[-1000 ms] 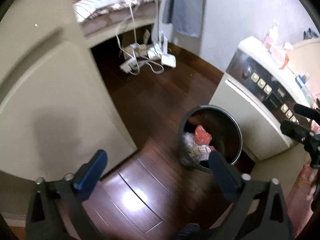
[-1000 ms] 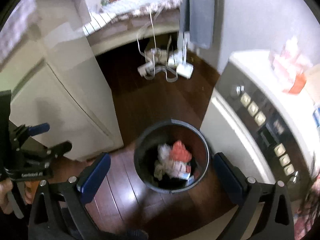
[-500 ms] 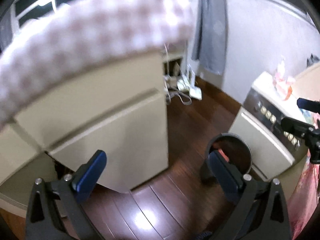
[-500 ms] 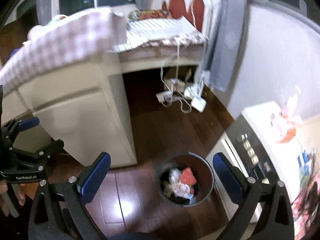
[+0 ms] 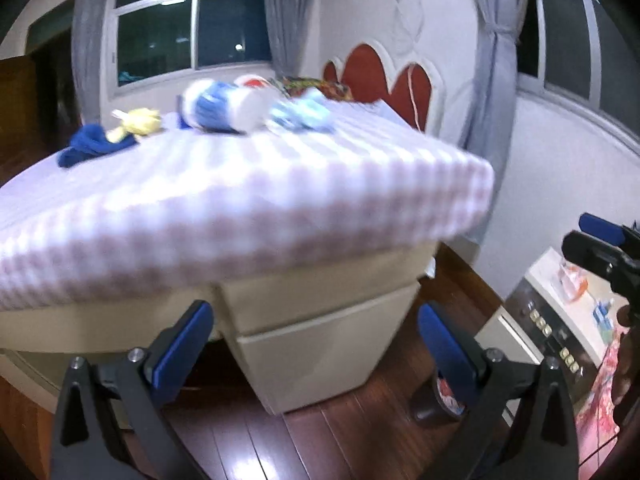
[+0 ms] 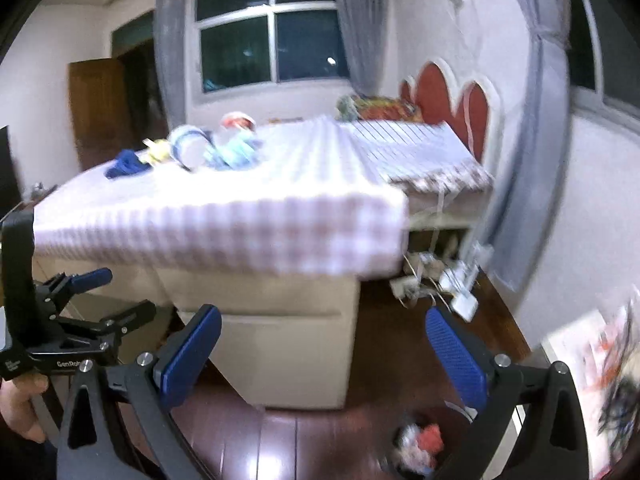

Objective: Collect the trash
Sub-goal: 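Move both open tools back toward the bed, then grasp the blue-white paper cup with the left tool while the right tool grasps the blue mask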

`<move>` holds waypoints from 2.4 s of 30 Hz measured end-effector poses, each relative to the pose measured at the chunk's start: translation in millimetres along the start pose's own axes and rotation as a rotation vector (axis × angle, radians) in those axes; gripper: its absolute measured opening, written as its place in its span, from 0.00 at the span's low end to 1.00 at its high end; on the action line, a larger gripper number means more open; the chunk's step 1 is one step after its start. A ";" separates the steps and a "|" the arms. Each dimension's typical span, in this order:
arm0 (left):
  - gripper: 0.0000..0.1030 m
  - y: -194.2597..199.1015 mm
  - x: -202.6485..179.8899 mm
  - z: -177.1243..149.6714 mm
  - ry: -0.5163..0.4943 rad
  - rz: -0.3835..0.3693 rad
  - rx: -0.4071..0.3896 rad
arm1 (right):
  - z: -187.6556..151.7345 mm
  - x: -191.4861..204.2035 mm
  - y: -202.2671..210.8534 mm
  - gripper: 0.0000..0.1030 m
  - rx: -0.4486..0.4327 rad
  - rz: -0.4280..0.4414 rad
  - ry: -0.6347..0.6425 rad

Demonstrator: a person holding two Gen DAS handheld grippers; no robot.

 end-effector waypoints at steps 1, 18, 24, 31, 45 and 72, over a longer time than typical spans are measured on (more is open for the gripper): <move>1.00 5.0 7.7 5.7 0.003 0.026 -0.020 | 10.7 8.9 -2.3 1.00 -0.016 0.009 0.012; 1.00 -9.4 101.1 97.0 0.086 0.171 -0.086 | 136.1 101.7 -119.3 0.89 0.027 0.085 0.118; 1.00 -15.2 120.6 108.5 0.105 0.198 -0.075 | 140.3 109.6 -161.8 0.82 0.103 0.097 0.128; 1.00 -31.0 120.3 128.9 0.087 0.176 -0.051 | 146.1 117.6 -195.9 0.78 0.170 0.100 0.155; 0.99 -102.2 95.9 160.1 0.060 0.172 0.090 | 156.0 83.4 -217.9 0.18 0.201 0.153 0.167; 0.54 -115.4 113.7 162.8 0.123 0.142 0.091 | 157.0 77.9 -194.0 0.18 0.125 0.193 0.157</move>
Point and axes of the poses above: each gripper's, at about its wrist camera, not at the fingertips, and y roughly against the way its jaws point, x to its left, z to its top, the point moved 3 cm from there along -y, roughly the way its jaws point, and after that the axes turned 5 degrees about -z, right-handed, at the moved point
